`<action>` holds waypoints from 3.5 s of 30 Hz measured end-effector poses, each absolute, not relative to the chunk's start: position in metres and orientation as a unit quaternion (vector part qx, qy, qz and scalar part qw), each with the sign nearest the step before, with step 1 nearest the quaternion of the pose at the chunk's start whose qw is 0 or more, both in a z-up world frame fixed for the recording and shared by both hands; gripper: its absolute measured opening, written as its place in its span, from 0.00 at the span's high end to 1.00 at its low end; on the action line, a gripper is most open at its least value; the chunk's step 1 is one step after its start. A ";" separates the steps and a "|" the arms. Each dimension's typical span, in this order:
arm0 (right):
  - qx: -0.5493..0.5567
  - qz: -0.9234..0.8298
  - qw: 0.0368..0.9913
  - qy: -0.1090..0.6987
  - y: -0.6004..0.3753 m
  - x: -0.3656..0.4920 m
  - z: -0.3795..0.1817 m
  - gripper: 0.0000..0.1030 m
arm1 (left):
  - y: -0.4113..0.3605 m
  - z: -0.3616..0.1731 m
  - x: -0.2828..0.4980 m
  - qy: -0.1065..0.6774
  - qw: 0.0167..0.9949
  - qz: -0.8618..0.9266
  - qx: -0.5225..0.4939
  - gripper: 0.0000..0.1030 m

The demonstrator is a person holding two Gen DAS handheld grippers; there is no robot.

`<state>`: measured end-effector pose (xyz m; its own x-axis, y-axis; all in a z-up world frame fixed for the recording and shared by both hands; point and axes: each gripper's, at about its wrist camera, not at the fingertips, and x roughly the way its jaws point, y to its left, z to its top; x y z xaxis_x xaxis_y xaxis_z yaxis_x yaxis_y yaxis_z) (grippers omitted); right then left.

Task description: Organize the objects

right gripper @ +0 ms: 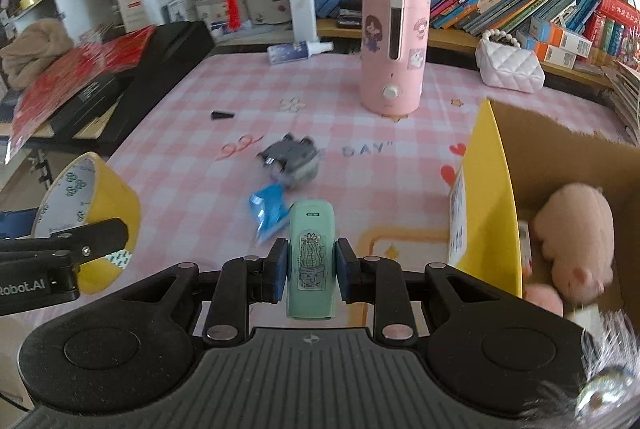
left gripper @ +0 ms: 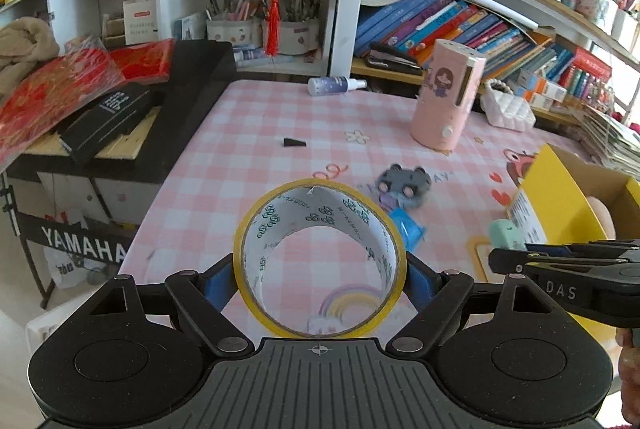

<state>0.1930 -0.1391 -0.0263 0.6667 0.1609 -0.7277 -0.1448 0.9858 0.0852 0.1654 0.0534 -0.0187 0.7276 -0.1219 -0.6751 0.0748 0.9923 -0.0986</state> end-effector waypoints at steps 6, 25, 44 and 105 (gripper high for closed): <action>0.012 0.088 0.913 0.399 -0.128 0.159 -0.023 0.77 | 0.060 -0.016 0.130 0.359 0.931 -0.058 -0.031 0.18; 0.042 0.057 0.916 0.395 -0.117 0.034 -0.023 0.77 | 0.064 -0.013 0.022 0.356 0.928 -0.112 -0.005 0.18; 0.092 -0.031 0.909 0.405 -0.146 -0.053 -0.033 0.77 | 0.026 -0.019 -0.024 0.366 0.904 -0.216 0.044 0.18; 0.083 -0.082 0.941 0.316 -0.370 0.054 0.020 0.77 | -0.200 0.019 0.090 0.273 0.919 -0.273 0.078 0.18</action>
